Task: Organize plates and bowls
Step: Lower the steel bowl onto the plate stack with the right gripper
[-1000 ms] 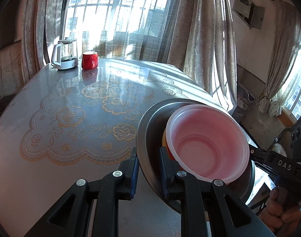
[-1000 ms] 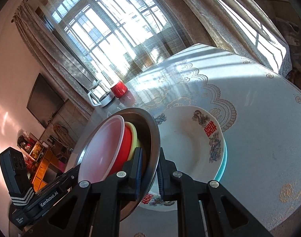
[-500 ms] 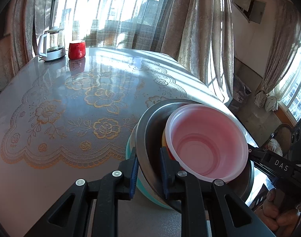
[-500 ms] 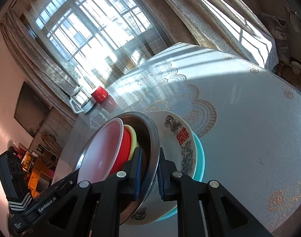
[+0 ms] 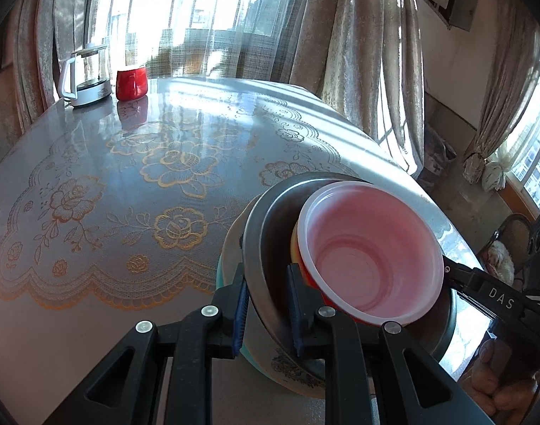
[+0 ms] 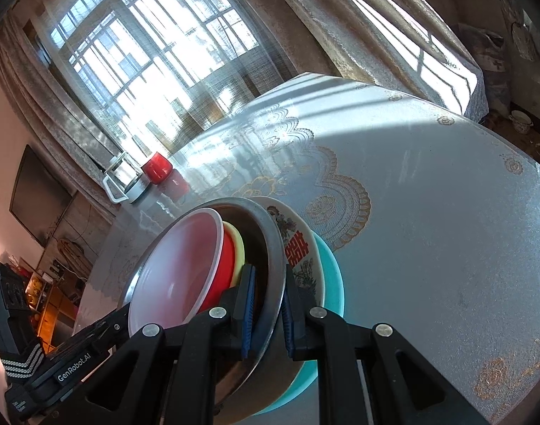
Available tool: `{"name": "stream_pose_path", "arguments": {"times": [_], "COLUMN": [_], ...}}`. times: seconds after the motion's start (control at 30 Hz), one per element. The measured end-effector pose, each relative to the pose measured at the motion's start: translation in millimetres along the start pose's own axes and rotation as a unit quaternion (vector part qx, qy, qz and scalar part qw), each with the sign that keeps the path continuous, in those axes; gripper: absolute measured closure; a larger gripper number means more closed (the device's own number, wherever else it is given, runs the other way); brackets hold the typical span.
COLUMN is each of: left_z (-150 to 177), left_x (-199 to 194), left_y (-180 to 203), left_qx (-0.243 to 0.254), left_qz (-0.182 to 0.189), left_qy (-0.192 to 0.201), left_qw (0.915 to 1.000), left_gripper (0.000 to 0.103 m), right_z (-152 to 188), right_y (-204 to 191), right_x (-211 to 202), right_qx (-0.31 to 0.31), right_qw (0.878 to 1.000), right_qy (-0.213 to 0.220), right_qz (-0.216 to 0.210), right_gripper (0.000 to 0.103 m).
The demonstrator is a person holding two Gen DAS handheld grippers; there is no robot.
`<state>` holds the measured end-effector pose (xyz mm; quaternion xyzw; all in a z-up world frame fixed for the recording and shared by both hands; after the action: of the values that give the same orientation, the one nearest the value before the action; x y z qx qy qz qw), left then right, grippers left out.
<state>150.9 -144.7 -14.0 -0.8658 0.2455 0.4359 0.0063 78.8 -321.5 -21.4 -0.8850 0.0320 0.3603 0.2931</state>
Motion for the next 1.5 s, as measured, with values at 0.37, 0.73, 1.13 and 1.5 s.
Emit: {"name": "stream_pose_path", "arguments": {"times": [0.37, 0.73, 1.13, 1.5], "left_z": [2, 7, 10, 14], "left_x": [5, -5, -16, -14], "left_y": [0, 0, -2, 0], "left_qx": [-0.003, -0.012, -0.027, -0.022], "left_qz": [-0.005, 0.013, 0.028, 0.019], "left_qy": [-0.01, -0.01, -0.006, -0.008], "left_qw": [0.9999, 0.9998, 0.9992, 0.9995], "left_gripper": [0.084, 0.081, 0.081, 0.08], "right_z": [0, 6, 11, 14], "right_y": [3, 7, 4, 7], "right_x": [4, -4, -4, -4], "right_qx": [0.012, 0.032, 0.045, 0.052], "right_qw": [1.0, 0.999, 0.998, 0.998], "right_qy": [-0.007, -0.013, -0.026, -0.026], "right_qz": [-0.007, -0.028, -0.036, -0.035], "right_gripper": [0.089, 0.085, 0.089, 0.085]}}
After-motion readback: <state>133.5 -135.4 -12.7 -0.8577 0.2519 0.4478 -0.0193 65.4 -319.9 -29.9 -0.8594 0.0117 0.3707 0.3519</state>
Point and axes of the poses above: each gripper's, at about its wrist camera, not at the fingertips, and x roughly the way its jaws point, y to its right, z to its underside, the point moved 4 cm from there along x, roughly the way its jaws point, and after that the axes turned 5 degrees about -y, right-handed, at the moved point
